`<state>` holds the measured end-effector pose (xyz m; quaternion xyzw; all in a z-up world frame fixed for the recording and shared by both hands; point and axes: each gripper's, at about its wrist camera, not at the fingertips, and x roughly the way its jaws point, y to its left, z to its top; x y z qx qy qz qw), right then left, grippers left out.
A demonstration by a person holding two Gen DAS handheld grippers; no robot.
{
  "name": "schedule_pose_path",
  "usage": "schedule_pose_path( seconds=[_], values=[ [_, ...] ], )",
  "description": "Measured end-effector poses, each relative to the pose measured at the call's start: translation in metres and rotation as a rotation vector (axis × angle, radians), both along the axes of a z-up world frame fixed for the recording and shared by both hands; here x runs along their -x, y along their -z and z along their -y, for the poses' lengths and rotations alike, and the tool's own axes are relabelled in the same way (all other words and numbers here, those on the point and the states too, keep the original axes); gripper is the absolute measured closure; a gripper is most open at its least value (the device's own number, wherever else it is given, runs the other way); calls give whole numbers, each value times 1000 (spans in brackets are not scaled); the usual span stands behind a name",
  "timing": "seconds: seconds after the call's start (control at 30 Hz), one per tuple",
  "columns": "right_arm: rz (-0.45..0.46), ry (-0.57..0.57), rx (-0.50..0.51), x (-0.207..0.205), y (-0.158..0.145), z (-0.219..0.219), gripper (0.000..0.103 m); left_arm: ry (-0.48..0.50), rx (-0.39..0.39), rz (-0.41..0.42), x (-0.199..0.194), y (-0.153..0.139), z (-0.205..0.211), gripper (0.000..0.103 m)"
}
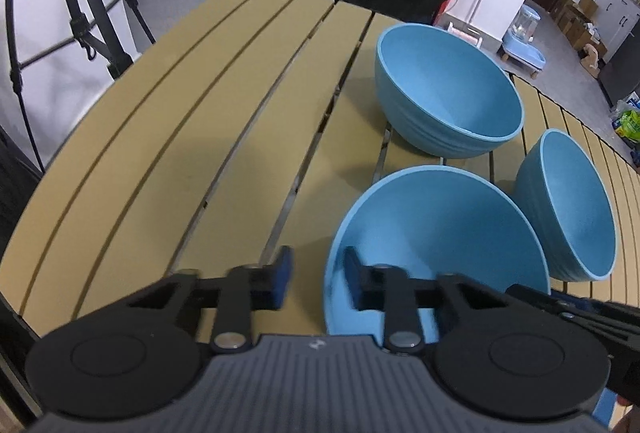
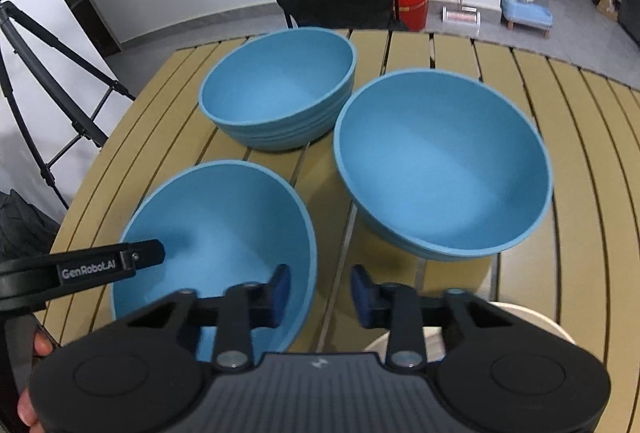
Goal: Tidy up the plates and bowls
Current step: 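Close the left tool on the bowl rim while the right tool grips the opposite rim, then lift the light-blue bowl with both tools and carry it across the table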
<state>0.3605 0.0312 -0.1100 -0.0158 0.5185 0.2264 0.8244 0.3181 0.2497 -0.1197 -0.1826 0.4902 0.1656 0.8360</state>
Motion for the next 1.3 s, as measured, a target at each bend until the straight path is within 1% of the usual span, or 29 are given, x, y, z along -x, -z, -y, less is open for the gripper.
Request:
schedule_pose_path(
  seconds=[0.07,0.1,0.13,0.17,0.27,0.4,0.7,0.93,1.17,1.3],
  values=[
    [-21,5,-5,-2,2,-1,90,4,19,-4,-2,0,0,93],
    [-29,5,-13,-2,3,-2,91,4,26,-4,-2,0,1,94],
    [-35,4,-19,-2,3,-2,94,0,26,-5,-3,-1,1,94],
    [-36,2,-21,-1,3,-3,95,-4,28,-2,-3,-1,2,95],
    [-24,3,-11,-1,3,-3,96,-12,35,5,-2,-4,3,95],
    [-26,8,-22,0,-1,0,96,-10,18,20,3,-14,8,95],
    [20,22,-63,12,-31,16,96,9,-18,67,14,-49,27,95],
    [60,58,-92,24,-55,46,96,46,-40,98,19,-73,61,95],
    [95,105,-106,32,-73,85,96,90,-40,123,21,-88,97,95],
    [112,140,-118,35,-80,110,96,126,-56,134,19,-96,120,95]
  ],
)
